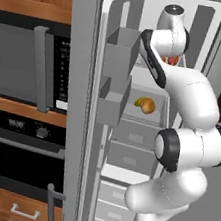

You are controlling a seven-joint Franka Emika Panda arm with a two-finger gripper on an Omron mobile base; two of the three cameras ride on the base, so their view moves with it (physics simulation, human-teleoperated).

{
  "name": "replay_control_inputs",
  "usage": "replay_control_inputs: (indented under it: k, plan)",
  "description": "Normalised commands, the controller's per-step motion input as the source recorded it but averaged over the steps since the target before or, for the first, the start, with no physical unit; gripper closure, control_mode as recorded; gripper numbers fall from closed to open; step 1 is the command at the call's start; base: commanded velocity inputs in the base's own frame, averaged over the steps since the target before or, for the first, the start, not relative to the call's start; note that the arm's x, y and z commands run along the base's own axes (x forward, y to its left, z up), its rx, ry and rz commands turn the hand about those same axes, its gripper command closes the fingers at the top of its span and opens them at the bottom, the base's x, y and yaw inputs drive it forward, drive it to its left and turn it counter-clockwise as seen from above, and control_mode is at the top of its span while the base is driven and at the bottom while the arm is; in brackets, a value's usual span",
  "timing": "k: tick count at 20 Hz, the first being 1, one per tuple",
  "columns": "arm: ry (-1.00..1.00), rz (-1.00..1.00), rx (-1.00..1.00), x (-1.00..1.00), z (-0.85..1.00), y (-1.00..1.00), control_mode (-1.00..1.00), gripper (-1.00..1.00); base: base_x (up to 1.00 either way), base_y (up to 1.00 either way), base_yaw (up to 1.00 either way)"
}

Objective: Take the tangerine and sweet potato from the highest rack and move them to the second highest rack where the mango and potato are located, to maximize freezer space. Close the freezer door after rearranging.

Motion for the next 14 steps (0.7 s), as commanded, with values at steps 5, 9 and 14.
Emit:
replay_control_inputs:
  k: [5,9,14]
  plan:
    - [0.0,0.08,0.0,-0.85,-0.51,0.12,-1.0,1.0,0.0,0.0,0.0]
    - [0.0,0.1,-0.02,-0.92,-0.56,0.14,-1.0,1.0,0.0,0.0,0.0]
    - [0.0,0.14,-0.18,-0.54,-0.8,0.22,-1.0,1.0,0.0,0.0,0.0]
